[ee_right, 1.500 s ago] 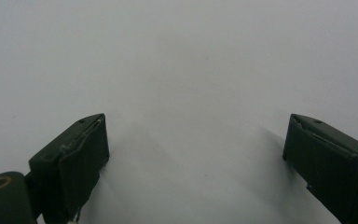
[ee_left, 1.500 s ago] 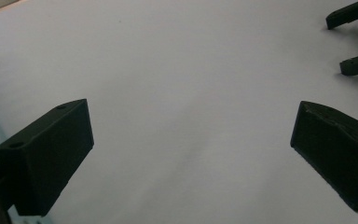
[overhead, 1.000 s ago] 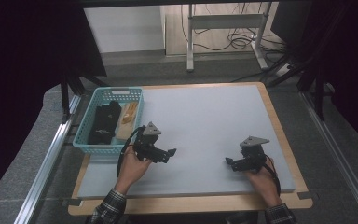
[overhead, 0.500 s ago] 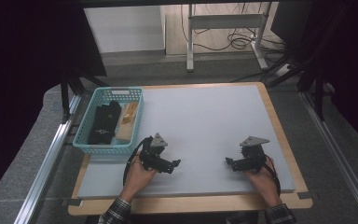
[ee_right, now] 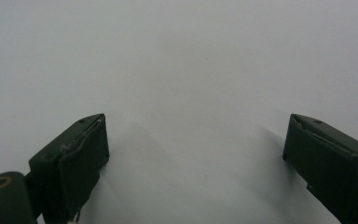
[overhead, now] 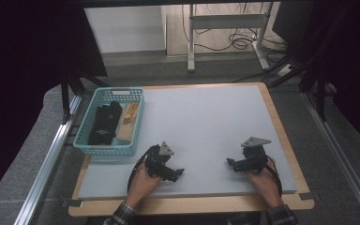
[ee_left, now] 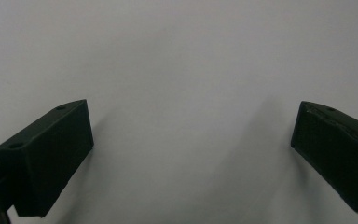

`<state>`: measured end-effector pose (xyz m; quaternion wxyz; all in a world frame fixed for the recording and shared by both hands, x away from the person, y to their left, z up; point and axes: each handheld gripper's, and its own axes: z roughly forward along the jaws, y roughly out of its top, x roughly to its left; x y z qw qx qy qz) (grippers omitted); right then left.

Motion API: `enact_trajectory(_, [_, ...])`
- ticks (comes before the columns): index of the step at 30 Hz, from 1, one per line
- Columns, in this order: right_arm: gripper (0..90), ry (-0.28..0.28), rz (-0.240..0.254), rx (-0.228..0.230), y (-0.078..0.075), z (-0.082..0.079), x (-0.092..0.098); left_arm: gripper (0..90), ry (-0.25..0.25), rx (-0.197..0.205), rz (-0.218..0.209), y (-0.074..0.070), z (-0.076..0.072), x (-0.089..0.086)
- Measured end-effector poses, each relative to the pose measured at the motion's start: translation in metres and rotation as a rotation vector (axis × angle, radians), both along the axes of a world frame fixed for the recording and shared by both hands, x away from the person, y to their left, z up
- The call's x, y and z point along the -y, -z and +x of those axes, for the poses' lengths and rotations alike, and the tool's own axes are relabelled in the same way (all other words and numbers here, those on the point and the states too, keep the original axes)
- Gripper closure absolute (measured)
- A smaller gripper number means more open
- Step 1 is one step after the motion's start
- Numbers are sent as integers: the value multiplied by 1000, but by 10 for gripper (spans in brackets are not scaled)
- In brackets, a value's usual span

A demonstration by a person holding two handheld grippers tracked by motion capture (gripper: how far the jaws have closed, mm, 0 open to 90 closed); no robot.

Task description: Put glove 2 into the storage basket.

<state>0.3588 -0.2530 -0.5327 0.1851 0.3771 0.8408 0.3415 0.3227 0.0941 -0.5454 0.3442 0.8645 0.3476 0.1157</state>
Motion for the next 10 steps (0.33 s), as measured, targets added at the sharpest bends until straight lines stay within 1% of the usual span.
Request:
enact_trajectory(2, [65,0,0,0,0,0,0,0,-4,10,-15,1,-1,-1])
enact_trajectory(10, [65,1,0,-1,0,0,0,0,-3,15,-5,1,-2,0])
